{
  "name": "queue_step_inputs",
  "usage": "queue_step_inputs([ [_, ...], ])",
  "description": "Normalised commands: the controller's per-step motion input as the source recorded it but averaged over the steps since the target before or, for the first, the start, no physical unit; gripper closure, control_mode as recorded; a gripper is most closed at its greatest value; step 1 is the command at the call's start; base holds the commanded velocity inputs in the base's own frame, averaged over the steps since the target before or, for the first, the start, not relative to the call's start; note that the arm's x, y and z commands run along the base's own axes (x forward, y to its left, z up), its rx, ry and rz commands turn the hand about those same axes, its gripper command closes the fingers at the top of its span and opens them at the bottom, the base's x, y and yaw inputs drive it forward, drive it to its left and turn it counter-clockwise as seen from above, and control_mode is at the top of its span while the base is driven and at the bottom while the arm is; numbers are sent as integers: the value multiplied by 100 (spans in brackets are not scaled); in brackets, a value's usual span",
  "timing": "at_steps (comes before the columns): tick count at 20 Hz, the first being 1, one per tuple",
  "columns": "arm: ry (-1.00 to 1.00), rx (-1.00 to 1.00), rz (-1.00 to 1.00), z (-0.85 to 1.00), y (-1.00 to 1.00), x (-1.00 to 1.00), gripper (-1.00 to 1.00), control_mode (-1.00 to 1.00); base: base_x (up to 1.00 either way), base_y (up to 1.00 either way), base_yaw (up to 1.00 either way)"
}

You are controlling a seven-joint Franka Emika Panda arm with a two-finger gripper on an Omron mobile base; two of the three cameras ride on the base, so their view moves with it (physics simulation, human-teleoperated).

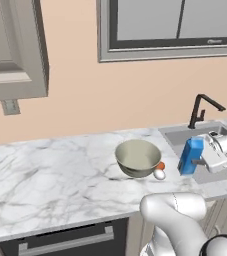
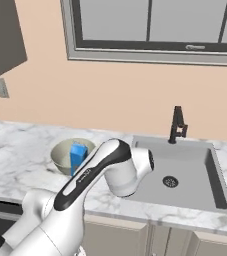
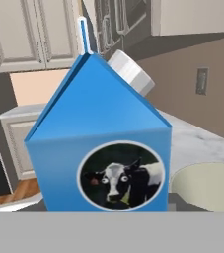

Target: Gather the eggs and milk located in the vicinity of the sink area and place them right next to the bowl.

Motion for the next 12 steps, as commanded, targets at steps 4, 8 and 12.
queue_step_inputs([
  [4,0,0,0,0,0,0,100,100,62,-46,3],
  [8,0,0,0,0,0,0,100,100,27,-20,2],
  [12,0,0,0,0,0,0,100,-100,2,0,0],
])
